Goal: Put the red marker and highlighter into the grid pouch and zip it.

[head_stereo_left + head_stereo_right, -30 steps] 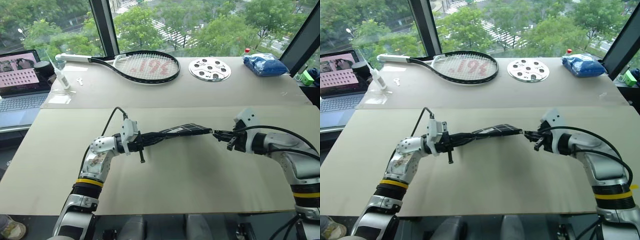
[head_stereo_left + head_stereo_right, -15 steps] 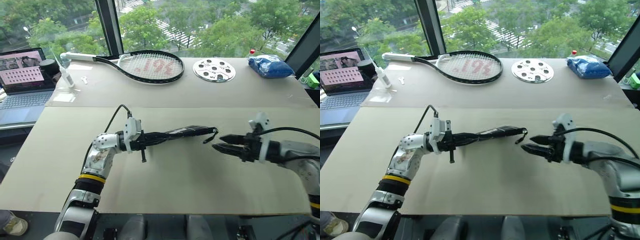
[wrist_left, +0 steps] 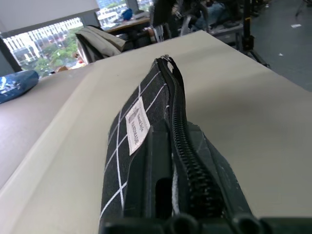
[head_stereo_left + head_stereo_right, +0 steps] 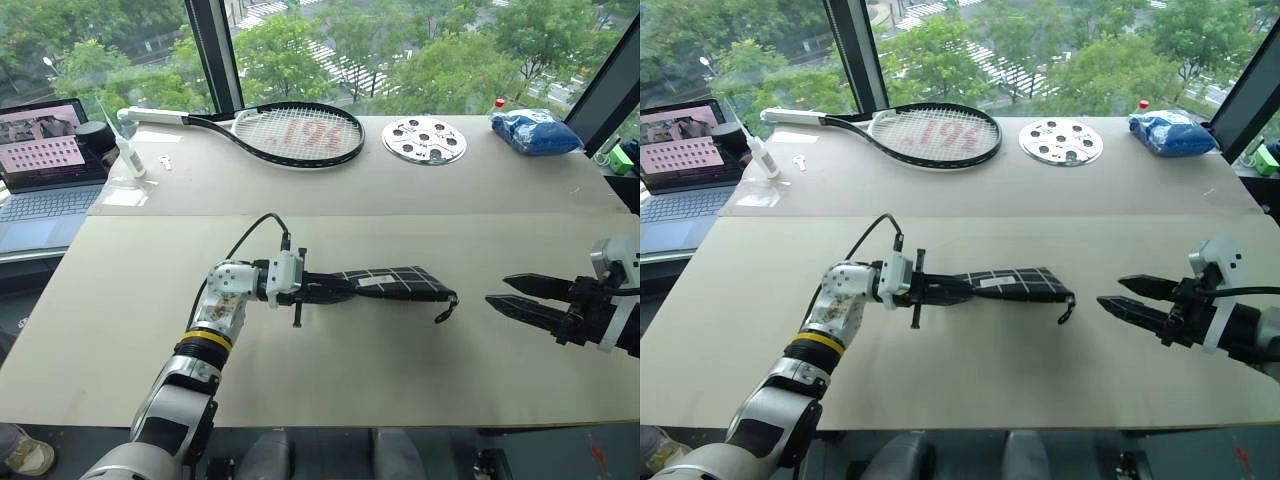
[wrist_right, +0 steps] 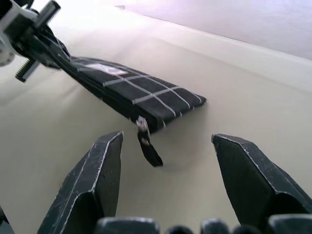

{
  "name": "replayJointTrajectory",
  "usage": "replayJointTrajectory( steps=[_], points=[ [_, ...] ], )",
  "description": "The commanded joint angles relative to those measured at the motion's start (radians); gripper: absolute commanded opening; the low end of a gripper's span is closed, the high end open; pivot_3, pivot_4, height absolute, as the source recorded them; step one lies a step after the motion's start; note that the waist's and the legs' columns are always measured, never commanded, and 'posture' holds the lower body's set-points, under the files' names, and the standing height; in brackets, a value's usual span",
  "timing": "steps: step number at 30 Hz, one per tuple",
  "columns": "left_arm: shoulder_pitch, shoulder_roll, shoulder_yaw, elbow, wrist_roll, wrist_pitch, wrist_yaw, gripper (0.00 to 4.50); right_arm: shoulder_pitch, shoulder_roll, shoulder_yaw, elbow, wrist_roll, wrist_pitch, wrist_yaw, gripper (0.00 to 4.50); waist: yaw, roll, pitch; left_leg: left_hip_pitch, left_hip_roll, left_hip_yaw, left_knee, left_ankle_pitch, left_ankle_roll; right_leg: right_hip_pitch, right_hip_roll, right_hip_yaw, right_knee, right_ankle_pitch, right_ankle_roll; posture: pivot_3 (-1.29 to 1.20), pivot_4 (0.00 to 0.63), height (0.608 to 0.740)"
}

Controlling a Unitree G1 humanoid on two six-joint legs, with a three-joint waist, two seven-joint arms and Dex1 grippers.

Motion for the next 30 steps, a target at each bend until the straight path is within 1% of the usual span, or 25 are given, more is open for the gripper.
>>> replayJointTrajectory(
  steps=[1,3,5,7,9,12,14,16,19,21,23,24,26,30],
  points=[
    [-0.011,0.011,-0.011,0.002,0.001,0.001,-0.047,2.29,-0.006,0.001,0.002,-0.041,0.019,0.004,-0.037,3.27,0.001,0.000,0.000,0.000,0.000,0.000,0.000,0.000,0.000,0.000,0.000,0.000,0.000,0.000,0.000,0.00,0.150,0.740],
    [0.006,0.026,0.006,-0.032,-0.018,0.053,-0.032,2.94,-0.004,-0.005,0.002,-0.031,0.018,0.003,-0.042,3.27,0.001,0.000,0.000,0.000,0.000,0.000,0.000,0.000,0.000,0.000,0.000,0.000,0.000,0.000,0.000,0.00,0.150,0.740],
    [0.029,0.048,0.029,-0.080,-0.032,0.110,0.006,3.72,-0.006,-0.010,-0.001,-0.018,0.019,0.000,-0.044,3.27,0.000,0.000,0.000,0.000,0.000,0.000,0.000,0.000,0.000,0.000,0.000,0.000,0.000,0.000,0.000,0.00,0.150,0.740],
    [0.075,0.103,0.048,-0.178,-0.045,0.216,0.036,4.35,-0.019,-0.017,-0.002,0.005,0.017,-0.005,-0.045,3.27,-0.004,0.000,0.000,0.000,0.000,0.000,0.000,0.000,0.000,0.000,0.000,0.000,0.000,0.000,0.000,0.00,0.150,0.740],
    [0.134,0.175,0.058,-0.304,-0.074,0.390,0.055,4.35,-0.032,-0.023,0.002,0.027,0.009,-0.015,-0.042,3.27,-0.012,0.000,0.000,0.000,0.000,0.000,0.000,0.000,0.000,-0.001,0.000,0.000,0.001,0.000,0.000,0.00,0.150,0.740],
    [0.217,0.289,0.103,-0.480,-0.167,0.719,0.126,4.35,-0.063,-0.032,0.021,0.077,-0.008,-0.035,-0.041,3.27,-0.015,0.001,0.000,0.000,0.001,-0.001,0.000,-0.001,0.001,-0.002,0.001,0.000,0.001,-0.001,0.001,0.00,0.150,0.740],
    [0.295,0.349,0.170,-0.566,-0.211,0.840,0.195,4.35,-0.099,-0.037,0.038,0.121,-0.021,-0.053,-0.042,3.27,-0.014,0.001,0.000,0.000,0.001,-0.001,0.000,-0.001,0.001,-0.002,0.001,0.000,0.002,-0.001,0.001,0.00,0.150,0.740],
    [0.341,0.373,0.234,-0.603,-0.237,0.937,0.290,4.35,-0.130,-0.035,0.050,0.154,-0.029,-0.063,-0.044,3.27,-0.014,0.001,0.000,0.001,0.001,-0.001,0.000,-0.001,0.001,-0.001,0.001,0.000,0.002,-0.001,0.001,0.00,0.150,0.740],
    [0.388,0.362,0.338,-0.625,-0.238,0.991,0.458,4.35,-0.159,-0.024,0.072,0.192,-0.044,-0.079,-0.045,3.27,-0.007,0.001,0.000,0.001,0.001,-0.001,0.000,-0.001,0.001,-0.001,0.001,0.000,0.002,-0.001,0.001,0.00,0.150,0.740],
    [0.405,0.353,0.428,-0.596,-0.271,1.034,0.544,4.35,-0.175,0.000,0.103,0.217,-0.056,-0.096,-0.050,3.27,-0.005,0.001,0.000,0.001,0.001,-0.001,0.000,0.000,0.001,-0.001,0.001,0.000,0.001,-0.001,0.001,0.00,0.150,0.740],
    [0.423,0.351,0.495,-0.575,-0.306,1.080,0.592,4.35,-0.192,0.030,0.139,0.249,-0.070,-0.116,-0.060,3.27,-0.008,0.000,0.000,0.001,0.001,-0.001,0.000,0.000,0.000,-0.001,0.001,0.000,0.001,-0.001,0.001,0.00,0.150,0.740],
    [0.437,0.344,0.520,-0.583,-0.312,1.073,0.609,4.35,-0.204,0.045,0.157,0.266,-0.078,-0.125,-0.064,3.27,-0.009,0.001,0.000,0.001,0.001,-0.001,0.000,0.000,0.000,-0.001,0.001,0.000,0.001,-0.001,0.001,0.00,0.150,0.740],
    [0.457,0.332,0.554,-0.612,-0.325,1.084,0.652,4.35,-0.230,0.070,0.189,0.293,-0.094,-0.139,-0.072,3.27,-0.013,0.001,0.000,0.001,0.001,-0.001,0.000,0.000,0.000,-0.002,0.001,0.000,0.002,-0.001,0.001,0.00,0.150,0.740],
    [0.494,0.319,0.583,-0.679,-0.331,1.106,0.729,4.35,-0.286,0.096,0.241,0.365,-0.135,-0.172,-0.076,3.27,-0.012,0.001,0.000,0.000,0.001,-0.001,0.000,0.000,0.000,-0.002,0.000,0.000,0.001,-0.001,0.001,0.00,0.150,0.740]
  ],
)
